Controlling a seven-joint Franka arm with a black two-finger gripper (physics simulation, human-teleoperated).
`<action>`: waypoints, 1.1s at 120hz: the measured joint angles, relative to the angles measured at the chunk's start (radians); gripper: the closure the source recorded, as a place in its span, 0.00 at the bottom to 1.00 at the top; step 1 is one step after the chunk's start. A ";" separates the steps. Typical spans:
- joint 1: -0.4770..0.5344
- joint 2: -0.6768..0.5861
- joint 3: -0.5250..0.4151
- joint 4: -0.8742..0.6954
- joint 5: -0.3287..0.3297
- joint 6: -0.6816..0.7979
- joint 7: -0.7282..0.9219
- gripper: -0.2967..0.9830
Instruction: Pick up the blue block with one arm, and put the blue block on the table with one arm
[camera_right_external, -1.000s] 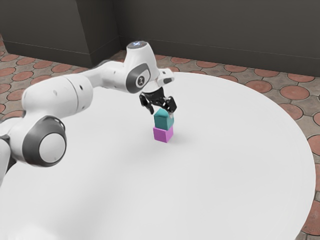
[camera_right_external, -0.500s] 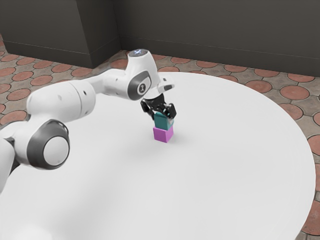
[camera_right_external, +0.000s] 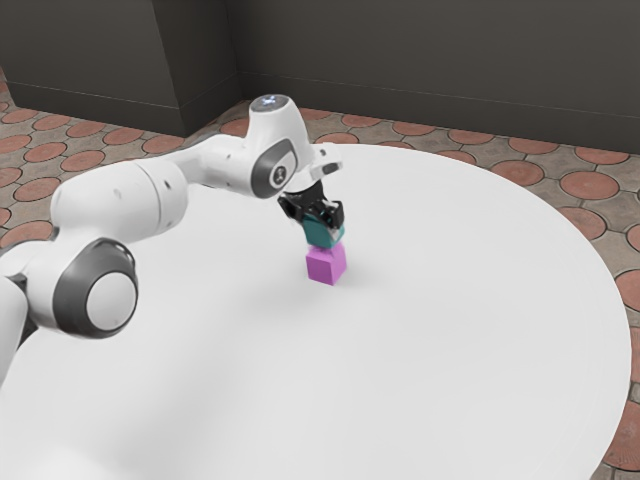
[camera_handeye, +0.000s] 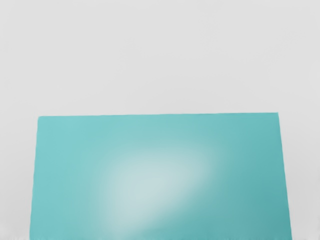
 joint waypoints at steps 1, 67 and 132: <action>0.000 -0.002 0.000 -0.001 0.000 -0.001 0.000 0.47; -0.002 -0.009 -0.221 -0.058 0.228 0.026 -0.060 0.47; -0.005 0.001 -0.242 -0.123 0.262 0.102 -0.120 0.31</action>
